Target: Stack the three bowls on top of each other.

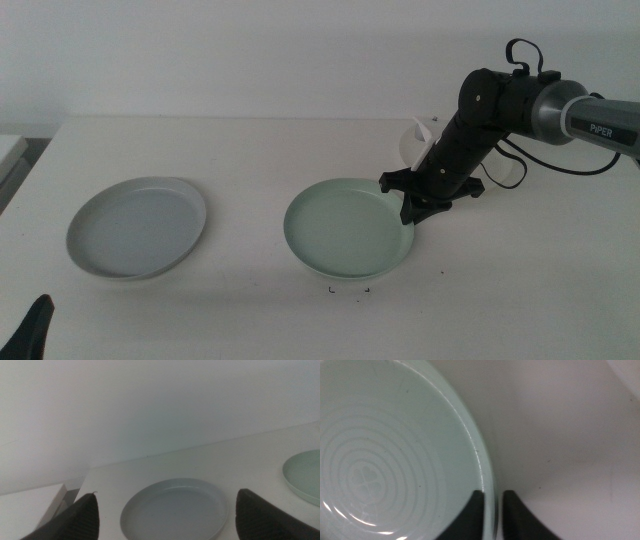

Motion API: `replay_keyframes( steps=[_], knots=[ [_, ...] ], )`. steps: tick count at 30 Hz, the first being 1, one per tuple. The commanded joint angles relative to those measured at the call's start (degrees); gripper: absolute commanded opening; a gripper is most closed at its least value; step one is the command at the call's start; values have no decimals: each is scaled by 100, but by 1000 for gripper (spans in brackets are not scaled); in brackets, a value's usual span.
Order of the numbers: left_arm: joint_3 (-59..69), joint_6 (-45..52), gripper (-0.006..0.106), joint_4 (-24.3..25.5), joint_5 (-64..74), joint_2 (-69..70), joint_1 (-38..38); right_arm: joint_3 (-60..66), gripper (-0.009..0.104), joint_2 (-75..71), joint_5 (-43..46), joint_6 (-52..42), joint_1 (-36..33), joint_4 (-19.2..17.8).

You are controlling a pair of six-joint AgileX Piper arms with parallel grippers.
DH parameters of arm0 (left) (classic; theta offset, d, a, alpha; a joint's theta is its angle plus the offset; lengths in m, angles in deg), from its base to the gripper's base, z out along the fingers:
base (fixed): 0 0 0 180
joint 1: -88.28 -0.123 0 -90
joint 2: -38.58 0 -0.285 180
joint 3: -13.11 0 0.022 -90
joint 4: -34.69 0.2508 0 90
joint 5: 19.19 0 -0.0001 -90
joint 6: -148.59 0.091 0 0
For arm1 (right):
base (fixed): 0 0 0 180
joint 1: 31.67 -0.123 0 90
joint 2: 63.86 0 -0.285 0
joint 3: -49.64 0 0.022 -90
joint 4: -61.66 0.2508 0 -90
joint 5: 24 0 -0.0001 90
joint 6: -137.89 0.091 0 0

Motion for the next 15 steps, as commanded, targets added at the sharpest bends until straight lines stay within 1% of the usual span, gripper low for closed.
replay_keyframes(
  steps=[1,2,5,7,8,10,11,13,15],
  knots=[
    [4,-25,94,-9,-79,22,6,-42,16,-9,31,0,4,-87],
    [4,-25,94,-9,-79,22,6,-42,21,-9,42,0,4,-101],
    [4,-25,94,-9,-79,22,6,-148,42,-31,51,-109,15,-149],
    [4,-25,94,-9,-79,22,6,-467,54,-31,-84,-109,52,-294],
    [4,-25,94,-9,-79,22,6,-639,58,-31,-160,-97,79,-415],
    [4,-25,94,-9,-79,22,6,-1097,66,-31,-360,124,173,-874],
    [4,-25,94,-9,-79,22,6,-1319,68,-31,-453,227,240,-1113],
    [4,-25,94,-9,-79,22,6,-1728,68,13,-580,406,420,-1664],
    [4,-25,94,-9,-79,22,6,-2058,67,146,-597,602,643,-1988]
  ],
)
